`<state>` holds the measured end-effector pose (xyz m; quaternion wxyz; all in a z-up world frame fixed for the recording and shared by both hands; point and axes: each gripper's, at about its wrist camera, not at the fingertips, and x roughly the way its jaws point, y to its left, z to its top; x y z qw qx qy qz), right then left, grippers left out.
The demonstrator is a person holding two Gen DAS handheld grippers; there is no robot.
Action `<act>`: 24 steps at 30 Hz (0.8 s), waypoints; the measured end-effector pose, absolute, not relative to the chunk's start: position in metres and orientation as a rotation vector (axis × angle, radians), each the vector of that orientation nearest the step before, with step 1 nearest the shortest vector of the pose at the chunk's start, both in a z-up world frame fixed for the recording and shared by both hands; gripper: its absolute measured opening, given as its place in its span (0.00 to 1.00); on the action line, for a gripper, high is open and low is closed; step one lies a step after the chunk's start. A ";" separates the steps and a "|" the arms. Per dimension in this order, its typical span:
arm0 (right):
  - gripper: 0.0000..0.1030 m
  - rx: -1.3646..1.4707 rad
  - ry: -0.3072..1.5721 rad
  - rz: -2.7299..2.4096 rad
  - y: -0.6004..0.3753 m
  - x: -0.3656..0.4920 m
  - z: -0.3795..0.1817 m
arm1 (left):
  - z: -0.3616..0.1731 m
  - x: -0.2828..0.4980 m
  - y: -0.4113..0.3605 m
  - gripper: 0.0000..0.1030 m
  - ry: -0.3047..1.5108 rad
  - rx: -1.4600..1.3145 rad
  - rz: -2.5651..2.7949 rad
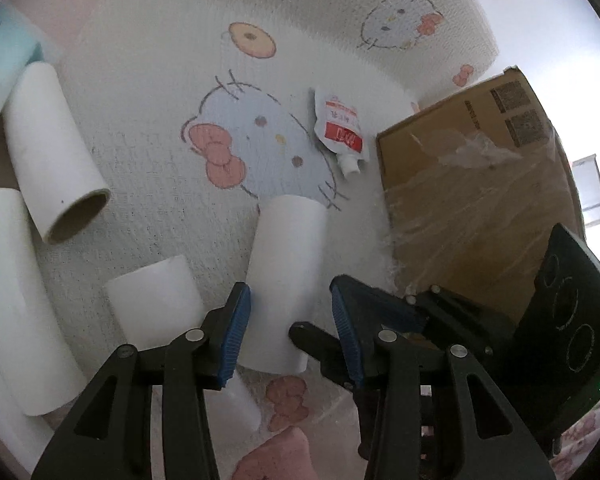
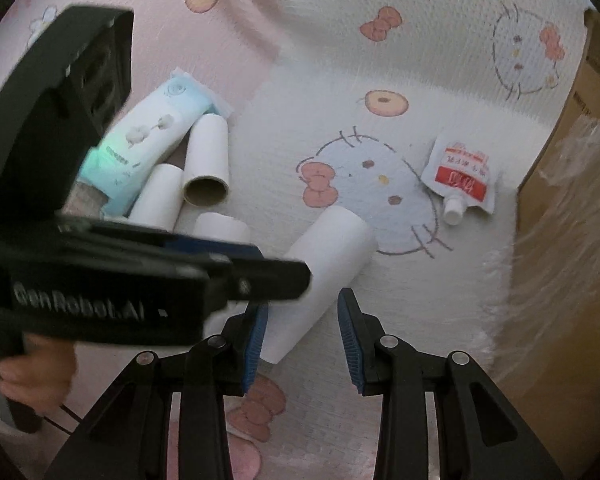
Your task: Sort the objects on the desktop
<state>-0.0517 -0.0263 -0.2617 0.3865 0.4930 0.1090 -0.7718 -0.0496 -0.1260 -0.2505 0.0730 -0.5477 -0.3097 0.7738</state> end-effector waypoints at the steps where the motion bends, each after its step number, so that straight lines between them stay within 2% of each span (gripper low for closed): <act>1: 0.32 1.261 0.261 -1.959 -0.026 -0.049 -0.260 | -0.252 -0.050 -0.128 0.45 -0.941 -1.650 2.318; 5: 0.33 1.288 0.198 -1.922 -0.027 -0.053 -0.262 | -0.255 -0.053 -0.135 0.38 -0.957 -1.675 2.297; 8: 0.48 1.334 0.159 -1.902 -0.028 -0.060 -0.268 | -0.256 -0.054 -0.139 0.37 -0.988 -1.684 2.277; 9: 0.49 1.352 0.139 -1.894 -0.028 -0.063 -0.271 | -0.256 -0.053 -0.139 0.37 -0.995 -1.681 2.278; 15: 0.52 1.440 0.031 -1.834 -0.033 -0.080 -0.286 | -0.261 -0.057 -0.148 0.37 -1.116 -1.659 2.258; 24: 0.52 1.431 0.090 -1.834 -0.044 -0.089 -0.292 | -0.260 -0.066 -0.145 0.39 -1.116 -1.639 2.264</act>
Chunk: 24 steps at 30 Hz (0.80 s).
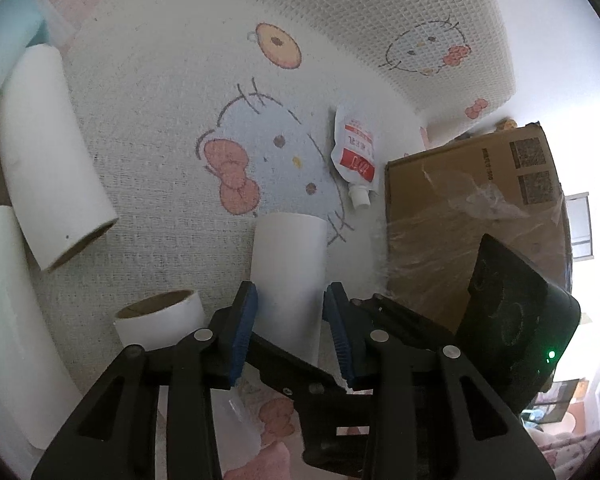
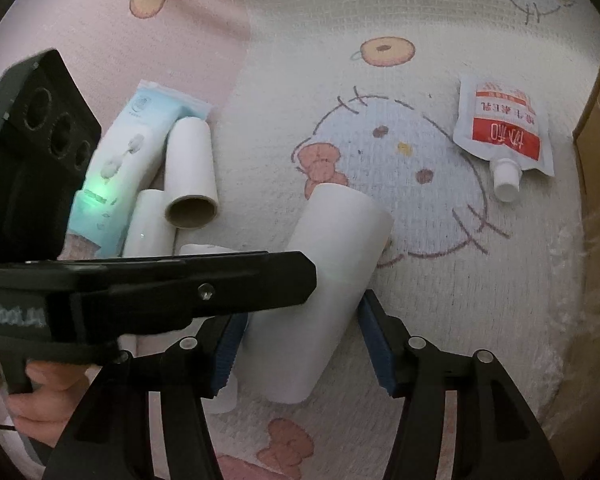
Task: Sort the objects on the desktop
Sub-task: 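Lift the held roll with both tools and carry it toward the box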
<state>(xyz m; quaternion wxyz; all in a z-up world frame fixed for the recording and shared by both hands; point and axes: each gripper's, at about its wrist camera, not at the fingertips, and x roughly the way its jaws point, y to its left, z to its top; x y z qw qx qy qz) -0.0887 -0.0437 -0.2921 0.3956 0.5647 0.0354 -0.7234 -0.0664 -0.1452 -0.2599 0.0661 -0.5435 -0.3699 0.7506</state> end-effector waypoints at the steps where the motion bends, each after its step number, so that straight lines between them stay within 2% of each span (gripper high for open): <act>1: 0.52 1.421 0.106 -1.833 -0.045 -0.088 -0.292 | -0.259 -0.065 -0.143 0.39 -1.104 -1.637 2.277; 8: 0.54 1.379 0.201 -1.845 -0.050 -0.082 -0.285 | -0.248 -0.058 -0.140 0.39 -1.146 -1.567 2.293; 19: 0.53 1.235 0.134 -1.913 -0.035 -0.077 -0.229 | -0.170 -0.048 -0.112 0.39 -0.817 -1.440 2.571; 24: 0.53 1.164 0.068 -1.916 -0.026 -0.073 -0.189 | -0.132 -0.039 -0.103 0.39 -0.751 -1.340 2.666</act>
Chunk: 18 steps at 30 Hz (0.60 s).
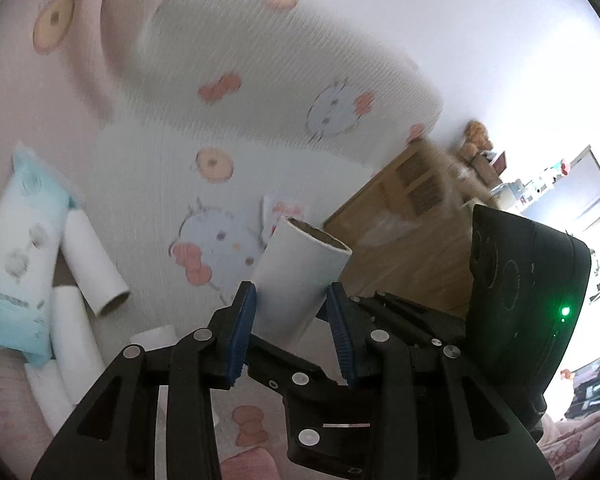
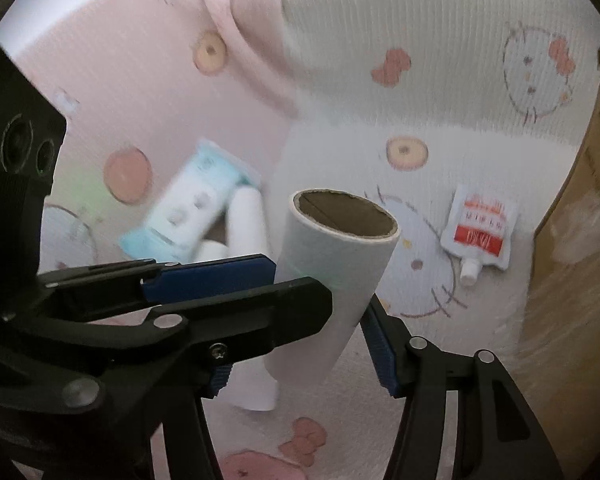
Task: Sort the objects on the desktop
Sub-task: 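Lift the held roll with both tools and carry it toward the box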
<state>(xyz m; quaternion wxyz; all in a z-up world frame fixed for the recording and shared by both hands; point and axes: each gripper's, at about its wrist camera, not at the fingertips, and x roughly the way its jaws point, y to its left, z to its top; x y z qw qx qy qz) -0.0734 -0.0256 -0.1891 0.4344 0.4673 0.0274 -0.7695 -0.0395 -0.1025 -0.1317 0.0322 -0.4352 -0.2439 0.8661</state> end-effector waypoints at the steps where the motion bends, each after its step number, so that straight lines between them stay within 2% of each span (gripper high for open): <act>1: 0.53 1.149 0.066 -1.923 -0.026 -0.074 -0.183 | -0.124 -0.038 -0.100 0.39 -0.736 -1.320 2.680; 9: 0.53 0.996 0.040 -2.015 0.009 -0.057 -0.122 | -0.065 -0.026 -0.069 0.39 -0.628 -1.145 2.750; 18: 0.53 0.805 0.113 -2.139 0.046 -0.044 -0.058 | -0.010 -0.031 -0.032 0.40 -0.519 -0.975 2.786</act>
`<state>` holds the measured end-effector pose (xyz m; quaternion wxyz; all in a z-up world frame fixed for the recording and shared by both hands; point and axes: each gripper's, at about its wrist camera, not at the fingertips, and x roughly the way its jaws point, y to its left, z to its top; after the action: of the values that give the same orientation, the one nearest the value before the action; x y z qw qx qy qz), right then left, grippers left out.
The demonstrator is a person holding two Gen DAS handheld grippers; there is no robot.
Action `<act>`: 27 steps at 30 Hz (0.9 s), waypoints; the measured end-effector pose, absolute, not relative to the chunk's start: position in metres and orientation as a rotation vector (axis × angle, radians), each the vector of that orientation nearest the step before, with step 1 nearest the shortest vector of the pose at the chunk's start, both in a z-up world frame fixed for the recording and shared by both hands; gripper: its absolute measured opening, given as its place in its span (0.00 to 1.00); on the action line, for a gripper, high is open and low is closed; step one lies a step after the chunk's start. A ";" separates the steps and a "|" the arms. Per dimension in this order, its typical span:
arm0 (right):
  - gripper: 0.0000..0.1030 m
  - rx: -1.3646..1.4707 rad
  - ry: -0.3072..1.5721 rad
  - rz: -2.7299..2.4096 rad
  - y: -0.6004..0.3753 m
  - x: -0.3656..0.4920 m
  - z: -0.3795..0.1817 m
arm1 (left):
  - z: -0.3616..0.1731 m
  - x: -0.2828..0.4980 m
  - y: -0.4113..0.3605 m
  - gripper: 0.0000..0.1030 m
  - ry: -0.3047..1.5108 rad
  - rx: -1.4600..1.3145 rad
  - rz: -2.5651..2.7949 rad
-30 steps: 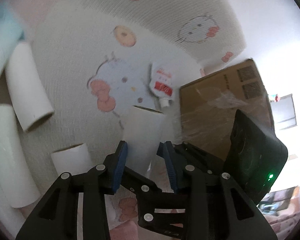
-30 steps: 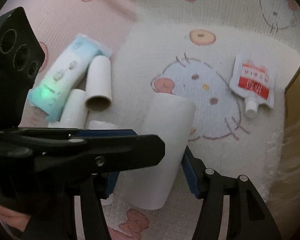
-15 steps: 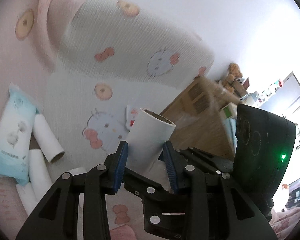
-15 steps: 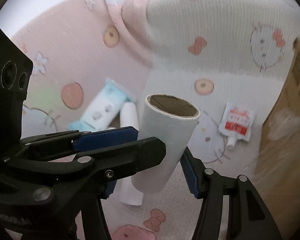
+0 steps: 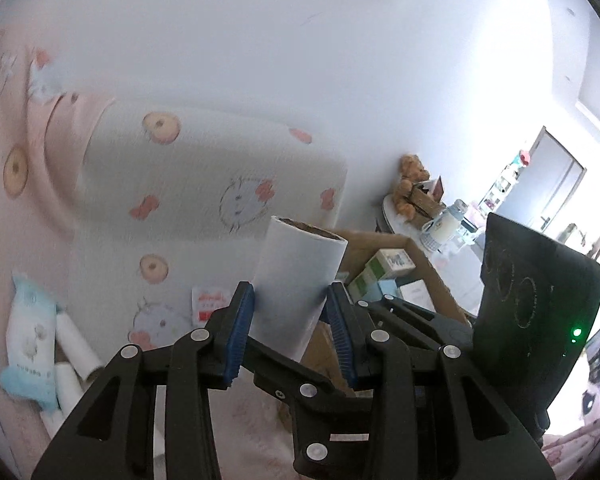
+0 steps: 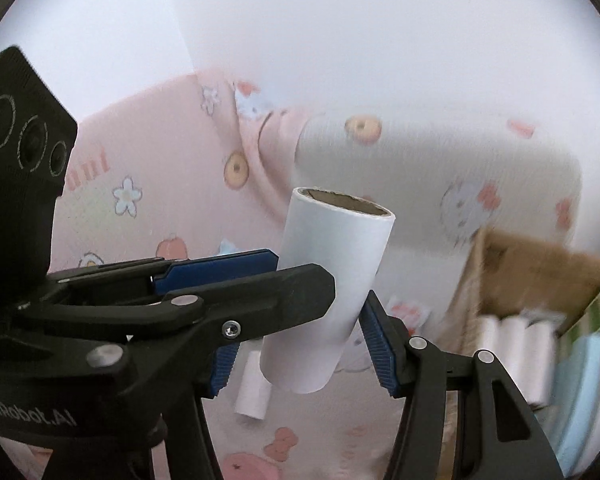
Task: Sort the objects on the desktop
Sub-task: 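Lift the held roll with both tools and carry it toward the box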
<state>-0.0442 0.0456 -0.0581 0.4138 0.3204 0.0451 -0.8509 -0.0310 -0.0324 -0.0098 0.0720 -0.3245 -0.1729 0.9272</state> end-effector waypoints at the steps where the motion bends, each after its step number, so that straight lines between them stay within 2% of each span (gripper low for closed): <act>1: 0.53 0.793 0.120 -2.145 0.048 -0.046 -0.054 | -0.009 -0.034 -0.029 0.41 -0.499 -0.975 2.793; 4: 0.53 0.782 0.142 -2.157 0.053 -0.055 -0.050 | -0.007 -0.050 -0.021 0.42 -0.459 -1.003 2.796; 7: 0.53 0.781 0.164 -2.170 0.057 -0.064 -0.049 | -0.006 -0.065 -0.019 0.43 -0.517 -1.050 2.765; 11: 0.53 0.825 0.123 -2.172 0.066 -0.083 -0.052 | -0.005 -0.079 -0.012 0.43 -0.531 -1.087 2.733; 21: 0.53 0.890 0.072 -2.172 0.093 -0.119 -0.048 | 0.001 -0.116 0.018 0.44 -0.430 -1.153 2.685; 27: 0.53 0.931 0.055 -2.194 0.109 -0.140 -0.045 | 0.001 -0.146 0.030 0.44 -0.455 -1.218 2.615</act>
<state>-0.1403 0.1087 -0.0452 0.3700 0.3629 0.0214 -0.8549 -0.1464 0.0304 0.0006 0.1104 -0.4146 -0.1549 0.8899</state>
